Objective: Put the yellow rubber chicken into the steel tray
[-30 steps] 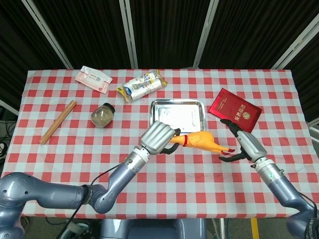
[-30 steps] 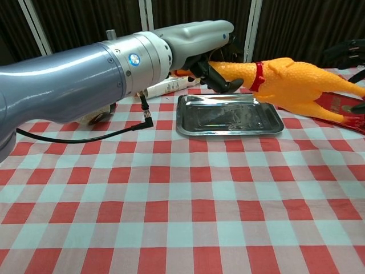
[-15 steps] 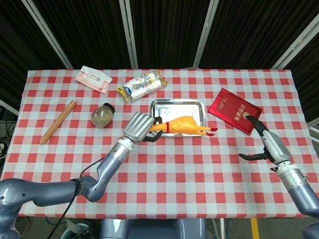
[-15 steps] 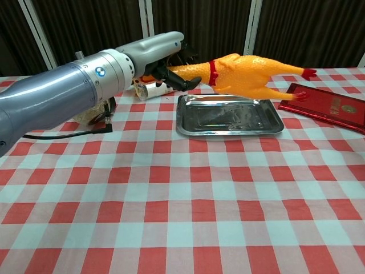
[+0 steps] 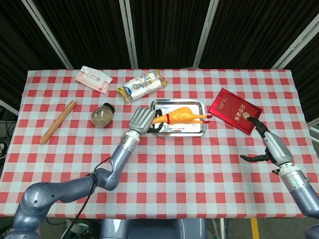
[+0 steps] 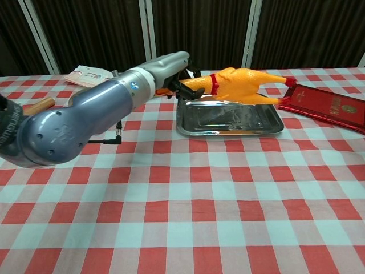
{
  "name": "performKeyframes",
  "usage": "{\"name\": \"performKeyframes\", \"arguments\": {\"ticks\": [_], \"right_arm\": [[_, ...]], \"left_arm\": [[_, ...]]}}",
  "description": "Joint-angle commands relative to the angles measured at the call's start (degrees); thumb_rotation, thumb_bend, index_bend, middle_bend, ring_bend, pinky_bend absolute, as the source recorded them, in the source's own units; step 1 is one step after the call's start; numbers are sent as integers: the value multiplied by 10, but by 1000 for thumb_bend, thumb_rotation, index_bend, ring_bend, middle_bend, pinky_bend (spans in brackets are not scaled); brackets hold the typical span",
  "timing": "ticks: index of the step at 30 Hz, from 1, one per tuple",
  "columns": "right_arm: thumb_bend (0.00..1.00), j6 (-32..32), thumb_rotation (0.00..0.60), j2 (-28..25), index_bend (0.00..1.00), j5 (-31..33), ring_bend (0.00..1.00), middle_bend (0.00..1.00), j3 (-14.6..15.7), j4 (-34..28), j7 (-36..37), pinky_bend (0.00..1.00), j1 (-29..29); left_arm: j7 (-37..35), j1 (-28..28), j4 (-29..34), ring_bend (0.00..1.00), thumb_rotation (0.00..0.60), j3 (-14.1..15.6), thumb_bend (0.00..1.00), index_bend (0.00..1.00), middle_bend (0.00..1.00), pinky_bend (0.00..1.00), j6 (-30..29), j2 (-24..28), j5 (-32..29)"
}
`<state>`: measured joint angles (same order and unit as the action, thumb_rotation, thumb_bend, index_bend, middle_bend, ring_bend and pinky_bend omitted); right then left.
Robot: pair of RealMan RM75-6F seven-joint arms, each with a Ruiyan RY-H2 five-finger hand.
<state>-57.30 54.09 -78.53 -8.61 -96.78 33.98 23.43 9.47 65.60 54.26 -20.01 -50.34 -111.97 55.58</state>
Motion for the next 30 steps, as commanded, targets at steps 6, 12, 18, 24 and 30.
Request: {"name": "performKeyframes", "arguments": {"ticks": [6, 12, 18, 24, 30], "right_arm": [[85, 4, 600, -2, 0, 2, 0, 11, 0, 8, 11, 137, 0], [85, 5, 600, -5, 0, 5, 0, 11, 1, 14, 19, 137, -3], [85, 8, 600, -2, 0, 3, 0, 11, 4, 19, 26, 136, -3], [85, 11, 600, 0, 0, 3, 0, 11, 4, 20, 26, 136, -2], [85, 9, 600, -2, 0, 4, 0, 11, 3, 15, 24, 136, -3]], "left_arm": [[26, 65, -99, 551, 600, -56, 587, 601, 643, 515, 49, -77, -52], [36, 85, -149, 549, 600, -72, 586, 599, 642, 500, 56, -107, -65], [36, 88, -189, 539, 600, -82, 580, 587, 631, 500, 69, -121, -74], [40, 86, -207, 343, 600, -91, 445, 394, 428, 382, 90, -127, -87], [71, 79, -190, 47, 600, -99, 172, 64, 120, 124, 119, -115, -120]]}}
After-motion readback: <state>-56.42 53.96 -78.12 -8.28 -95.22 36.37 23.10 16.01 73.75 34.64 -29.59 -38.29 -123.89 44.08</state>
